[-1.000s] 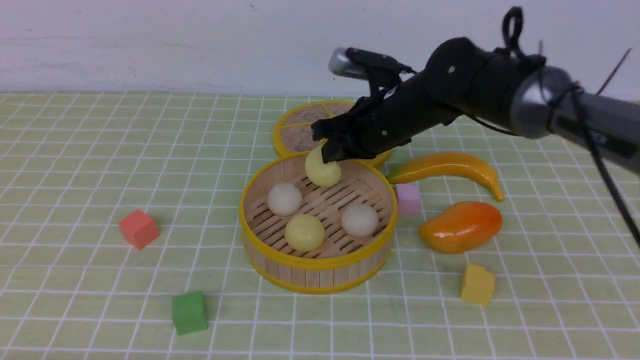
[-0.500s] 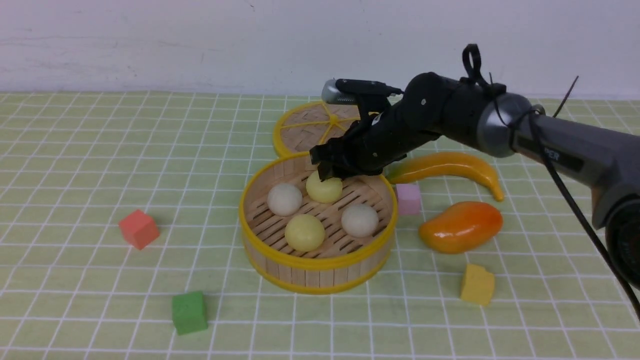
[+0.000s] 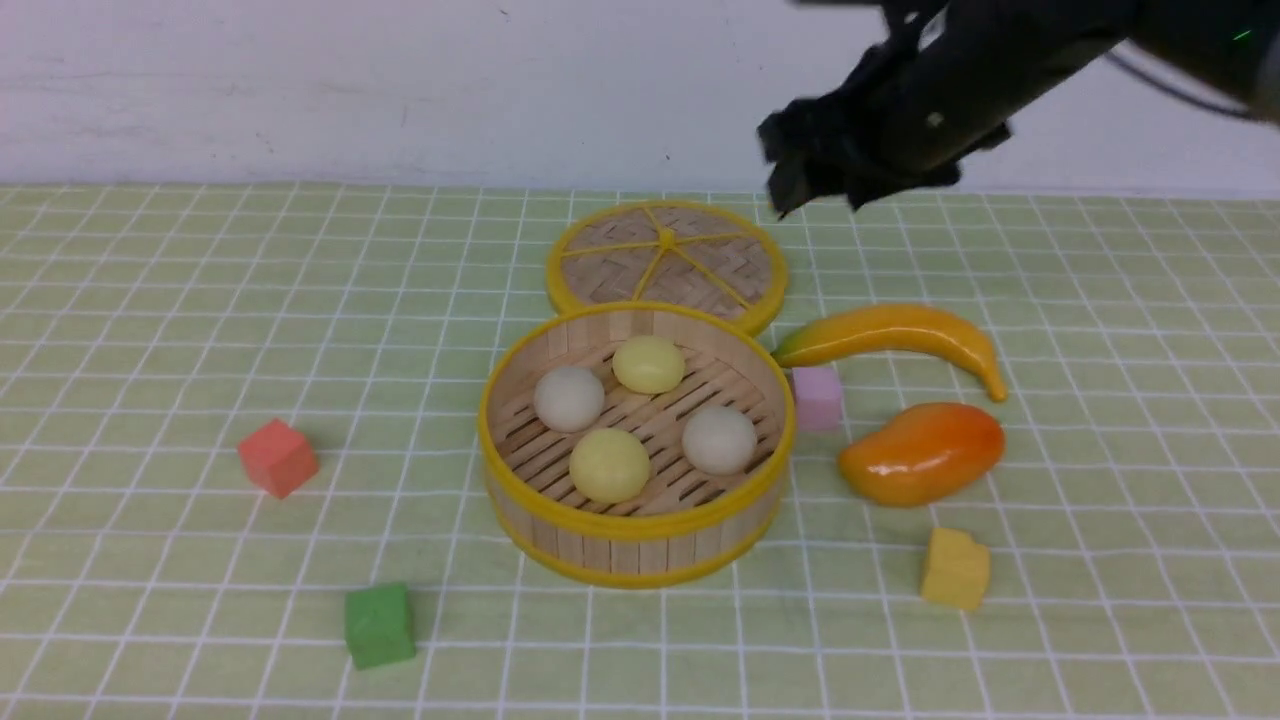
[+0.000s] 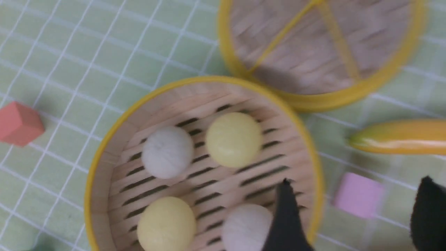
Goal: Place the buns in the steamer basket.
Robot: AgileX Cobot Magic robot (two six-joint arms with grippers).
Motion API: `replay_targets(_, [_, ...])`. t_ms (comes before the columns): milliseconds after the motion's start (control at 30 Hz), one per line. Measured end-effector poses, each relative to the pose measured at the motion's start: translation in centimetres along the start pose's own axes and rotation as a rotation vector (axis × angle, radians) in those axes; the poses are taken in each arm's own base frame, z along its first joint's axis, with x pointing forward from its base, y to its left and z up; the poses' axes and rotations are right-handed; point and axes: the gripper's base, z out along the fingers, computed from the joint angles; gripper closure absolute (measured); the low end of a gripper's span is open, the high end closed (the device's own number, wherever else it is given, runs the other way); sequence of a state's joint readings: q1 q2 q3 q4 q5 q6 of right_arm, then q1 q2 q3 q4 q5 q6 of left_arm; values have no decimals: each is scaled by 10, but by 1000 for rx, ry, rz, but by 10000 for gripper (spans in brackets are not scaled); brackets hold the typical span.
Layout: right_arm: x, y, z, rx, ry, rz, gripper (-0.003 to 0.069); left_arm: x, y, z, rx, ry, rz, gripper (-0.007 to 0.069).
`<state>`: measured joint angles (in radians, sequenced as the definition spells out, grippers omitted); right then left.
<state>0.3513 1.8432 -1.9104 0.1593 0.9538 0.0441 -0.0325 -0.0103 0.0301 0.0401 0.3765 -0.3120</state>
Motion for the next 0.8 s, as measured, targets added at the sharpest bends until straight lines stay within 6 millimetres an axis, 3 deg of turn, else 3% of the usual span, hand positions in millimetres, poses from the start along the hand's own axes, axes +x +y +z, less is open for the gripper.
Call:
replay_targets(33, [-2,2,-40,25,-28,25,314,0,0,0,0,0,0,387])
replay_targets(67, [-2,2,-44,27,-30,29,323,0,0,0,0,0,0,387])
replay_targets(100, [-2,4,-62,32,-38,42,364,0,0,0,0,0,0,387])
replay_targets(133, [1,9,-91,32,-49,61,455,0,0,0,0,0,0,387])
replay_targets(167, [2,10,-95,32,-49,59,455,0,0,0,0,0,0,387])
replay_targets(200, [8,15,-122,32,-49,64,540,0,0,0,0,0,0,387])
replay_targets(233, [10,16,-129,33,-48,66,577,0,0,0,0,0,0,387])
replay_targets(300, [25,24,-172,38,-70,45,668,0,0,0,0,0,0,387])
replay_targets(400, [39,27,-194,41,-84,31,679,0,0,0,0,0,0,387])
replay_targets(433, [54,25,-214,44,-97,28,679,0,0,0,0,0,0,387])
replay_targets(500, [67,24,-231,47,-117,25,679,0,0,0,0,0,0,386])
replay_targets(800, [95,23,-276,29,-209,19,678,0,0,0,0,0,0,386])
